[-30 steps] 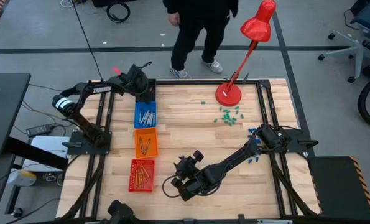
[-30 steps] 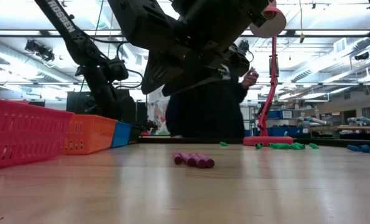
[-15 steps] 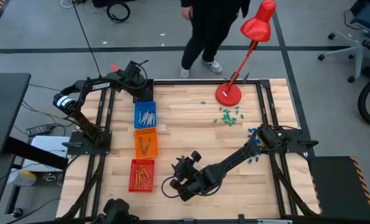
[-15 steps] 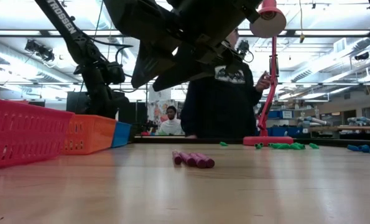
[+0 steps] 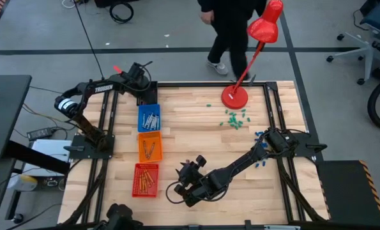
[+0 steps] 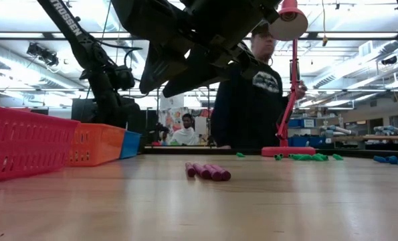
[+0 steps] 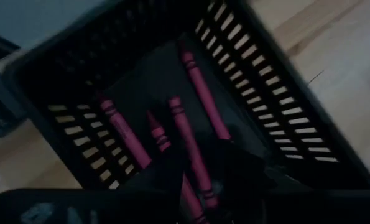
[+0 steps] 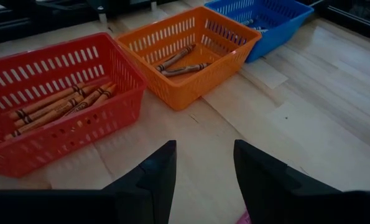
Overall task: Sort crayons
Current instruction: Put the pink crayon into the black bin
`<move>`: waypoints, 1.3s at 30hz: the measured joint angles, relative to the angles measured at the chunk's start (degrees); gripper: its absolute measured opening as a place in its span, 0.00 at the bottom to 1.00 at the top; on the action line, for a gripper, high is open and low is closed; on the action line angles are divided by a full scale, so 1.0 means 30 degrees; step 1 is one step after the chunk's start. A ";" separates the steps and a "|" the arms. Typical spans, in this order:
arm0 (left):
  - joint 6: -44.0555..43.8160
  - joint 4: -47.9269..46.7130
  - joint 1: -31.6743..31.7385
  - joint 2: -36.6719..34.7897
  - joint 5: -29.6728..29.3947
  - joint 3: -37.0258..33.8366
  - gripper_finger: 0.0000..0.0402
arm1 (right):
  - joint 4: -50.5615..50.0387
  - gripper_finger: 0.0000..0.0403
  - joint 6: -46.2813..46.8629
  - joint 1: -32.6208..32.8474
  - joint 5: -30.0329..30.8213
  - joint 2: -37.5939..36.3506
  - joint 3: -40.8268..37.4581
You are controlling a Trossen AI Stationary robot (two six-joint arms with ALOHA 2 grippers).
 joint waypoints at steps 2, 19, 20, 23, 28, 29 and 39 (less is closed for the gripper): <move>0.0107 0.0046 0.0000 -0.0339 0.0007 0.0090 0.29 | 0.0000 0.41 0.0006 0.0000 -0.0004 0.0000 0.0000; 0.1635 0.0358 -0.4075 -0.4947 0.0021 0.0386 0.30 | -0.2741 0.38 0.3210 -0.0403 -0.2224 -0.0007 0.0007; 0.1671 0.0409 -0.4461 -0.5085 0.0021 0.0386 0.30 | -0.3209 0.38 0.3671 -0.0477 -0.2423 -0.0007 0.0002; 0.1685 0.0526 -0.5806 -0.5498 0.0014 0.0379 0.30 | -0.4514 0.37 0.4911 -0.0681 -0.3069 -0.0022 0.0007; 0.1592 0.2722 -0.8550 -0.6672 0.0021 -0.1500 0.30 | -0.6615 0.35 0.6596 -0.0911 -0.4885 -0.0036 0.0007; 0.1507 0.3165 -0.9033 -0.7025 0.0021 -0.2060 0.30 | -0.6926 0.35 0.6908 -0.0911 -0.5007 -0.0036 0.0007; -0.0230 0.4825 -1.2762 -1.0706 -0.0044 -0.5718 0.30 | -0.9490 0.35 0.8590 -0.1536 -0.9735 -0.0044 0.0925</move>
